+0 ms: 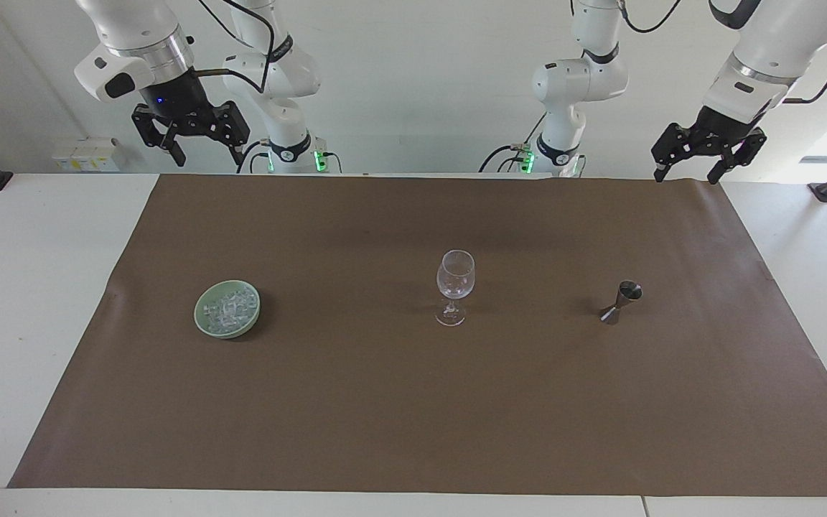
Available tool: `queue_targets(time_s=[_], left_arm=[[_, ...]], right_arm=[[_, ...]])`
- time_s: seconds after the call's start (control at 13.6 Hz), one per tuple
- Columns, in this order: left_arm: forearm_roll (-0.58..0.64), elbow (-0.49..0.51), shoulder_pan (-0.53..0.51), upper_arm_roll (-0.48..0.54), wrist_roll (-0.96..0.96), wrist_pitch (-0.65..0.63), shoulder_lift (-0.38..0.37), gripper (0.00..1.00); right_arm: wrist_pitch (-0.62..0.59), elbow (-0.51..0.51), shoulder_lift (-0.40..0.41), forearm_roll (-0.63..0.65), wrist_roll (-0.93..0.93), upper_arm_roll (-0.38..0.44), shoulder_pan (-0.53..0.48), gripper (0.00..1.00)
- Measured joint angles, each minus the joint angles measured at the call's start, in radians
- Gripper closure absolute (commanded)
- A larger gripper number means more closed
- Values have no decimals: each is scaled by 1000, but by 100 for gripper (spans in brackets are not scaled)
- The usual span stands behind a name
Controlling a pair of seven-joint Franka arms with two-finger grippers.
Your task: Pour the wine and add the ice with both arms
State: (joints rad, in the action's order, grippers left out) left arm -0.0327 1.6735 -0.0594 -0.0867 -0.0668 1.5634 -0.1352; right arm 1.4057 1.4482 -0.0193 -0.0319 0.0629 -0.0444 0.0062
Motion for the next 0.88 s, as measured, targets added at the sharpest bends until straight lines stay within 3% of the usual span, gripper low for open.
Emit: queue_targets(time_s=[0.88], left_arm=[[0,24,0,-4,1,-1,-15,0]], right_arm=[[0,0,0,0,0,0,0,0]])
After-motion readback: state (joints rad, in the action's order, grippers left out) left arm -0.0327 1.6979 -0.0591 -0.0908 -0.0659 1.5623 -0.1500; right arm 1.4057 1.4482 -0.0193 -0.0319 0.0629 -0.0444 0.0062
